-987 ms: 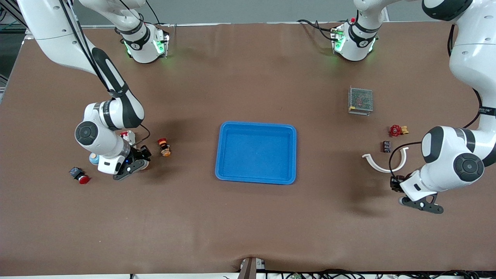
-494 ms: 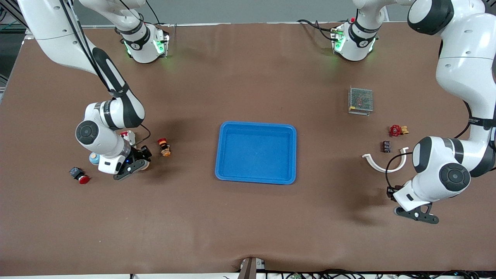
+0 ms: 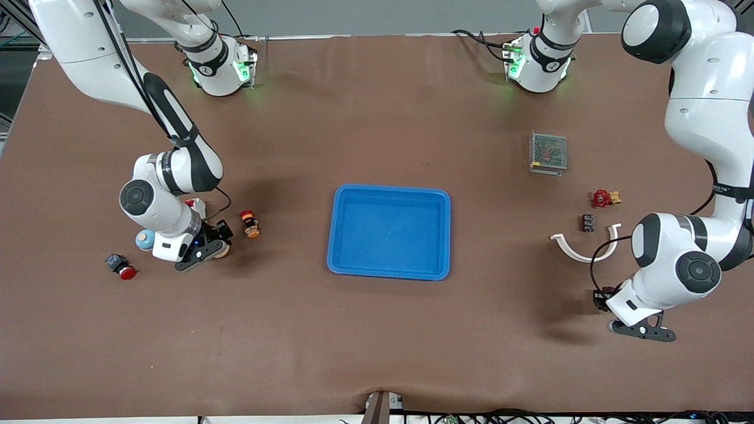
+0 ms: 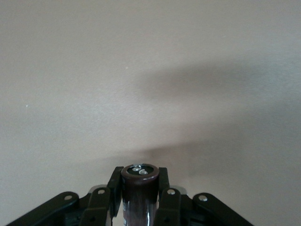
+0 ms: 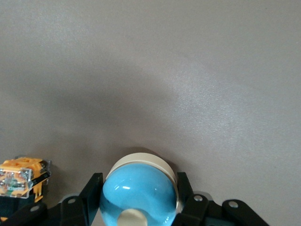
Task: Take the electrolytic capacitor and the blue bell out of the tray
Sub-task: 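Place the bell beside the orange button while the left gripper carries the capacitor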
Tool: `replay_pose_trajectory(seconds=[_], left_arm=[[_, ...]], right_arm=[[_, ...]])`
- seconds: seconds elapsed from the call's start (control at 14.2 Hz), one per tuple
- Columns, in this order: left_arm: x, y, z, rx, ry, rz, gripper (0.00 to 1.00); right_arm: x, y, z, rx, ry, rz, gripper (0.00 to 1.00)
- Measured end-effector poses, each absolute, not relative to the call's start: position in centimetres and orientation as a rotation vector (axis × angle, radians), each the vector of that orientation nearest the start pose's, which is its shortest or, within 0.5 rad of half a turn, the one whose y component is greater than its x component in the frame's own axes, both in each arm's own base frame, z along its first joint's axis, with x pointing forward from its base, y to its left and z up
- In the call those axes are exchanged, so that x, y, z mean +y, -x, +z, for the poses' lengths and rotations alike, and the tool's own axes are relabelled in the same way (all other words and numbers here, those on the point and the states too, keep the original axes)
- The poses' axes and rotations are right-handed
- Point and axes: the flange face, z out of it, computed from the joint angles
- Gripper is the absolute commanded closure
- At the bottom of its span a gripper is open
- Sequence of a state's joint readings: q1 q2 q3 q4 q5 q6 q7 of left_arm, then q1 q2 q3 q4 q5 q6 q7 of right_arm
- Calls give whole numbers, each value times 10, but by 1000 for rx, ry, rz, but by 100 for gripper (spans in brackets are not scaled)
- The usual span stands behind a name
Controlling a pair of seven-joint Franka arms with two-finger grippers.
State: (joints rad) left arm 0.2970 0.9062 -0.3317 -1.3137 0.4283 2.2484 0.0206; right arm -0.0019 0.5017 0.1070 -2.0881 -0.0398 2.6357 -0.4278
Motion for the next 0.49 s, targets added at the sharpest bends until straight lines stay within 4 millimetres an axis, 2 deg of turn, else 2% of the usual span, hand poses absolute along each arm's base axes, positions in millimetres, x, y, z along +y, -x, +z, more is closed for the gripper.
replay_pose_trajectory(seconds=[0.07, 0.14, 0.21, 0.28, 0.49], left_arm=[[52, -751, 214, 262, 3045, -142, 100], [56, -751, 213, 250, 3048, -154, 100], [59, -751, 213, 239, 3051, -156, 100], [59, -750, 212, 225, 3053, -155, 100], [52, -749, 208, 167, 3062, -150, 100]], right_arm=[[63, -585, 185, -852, 2999, -83, 50], [63, -585, 185, -852, 2999, -83, 38], [63, -585, 185, -852, 2999, -83, 10], [63, -585, 185, -851, 2999, -83, 0], [63, -585, 185, -848, 3000, -84, 0]])
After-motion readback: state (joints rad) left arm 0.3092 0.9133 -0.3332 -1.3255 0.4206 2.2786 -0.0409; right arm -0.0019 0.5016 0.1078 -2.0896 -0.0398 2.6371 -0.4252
